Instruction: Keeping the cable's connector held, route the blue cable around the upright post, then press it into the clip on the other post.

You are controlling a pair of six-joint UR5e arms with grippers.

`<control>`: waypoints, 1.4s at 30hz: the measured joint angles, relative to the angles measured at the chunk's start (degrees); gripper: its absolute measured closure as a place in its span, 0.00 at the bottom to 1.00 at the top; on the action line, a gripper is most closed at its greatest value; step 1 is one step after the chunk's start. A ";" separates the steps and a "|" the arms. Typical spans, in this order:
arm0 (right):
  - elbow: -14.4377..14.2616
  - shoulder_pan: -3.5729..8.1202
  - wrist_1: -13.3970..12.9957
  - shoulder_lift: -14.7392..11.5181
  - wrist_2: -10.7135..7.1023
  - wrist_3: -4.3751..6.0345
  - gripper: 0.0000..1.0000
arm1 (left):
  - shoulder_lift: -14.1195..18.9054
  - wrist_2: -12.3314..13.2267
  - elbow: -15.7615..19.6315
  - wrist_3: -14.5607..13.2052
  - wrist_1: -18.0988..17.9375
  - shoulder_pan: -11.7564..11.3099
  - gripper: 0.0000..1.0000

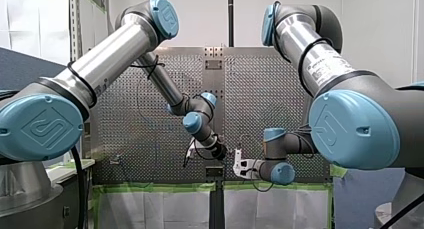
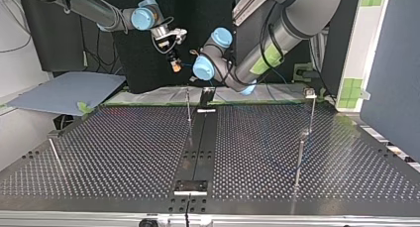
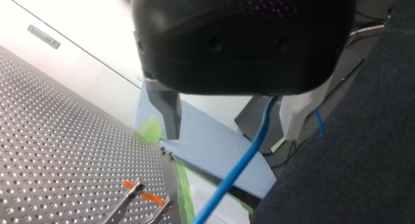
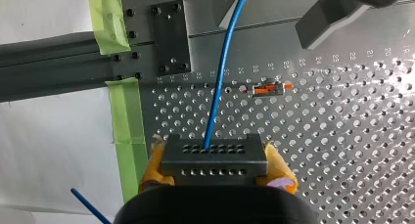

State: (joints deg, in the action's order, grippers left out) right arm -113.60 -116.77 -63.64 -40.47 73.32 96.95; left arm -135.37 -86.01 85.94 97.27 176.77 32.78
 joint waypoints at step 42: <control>1.40 1.84 -0.46 0.05 1.16 -0.91 1.00 | -0.07 -12.64 0.00 -3.96 -8.52 -0.14 1.00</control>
State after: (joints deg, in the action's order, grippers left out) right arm -112.20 -114.93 -64.10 -40.42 74.49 96.04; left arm -135.44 -98.65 85.94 93.31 168.25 32.64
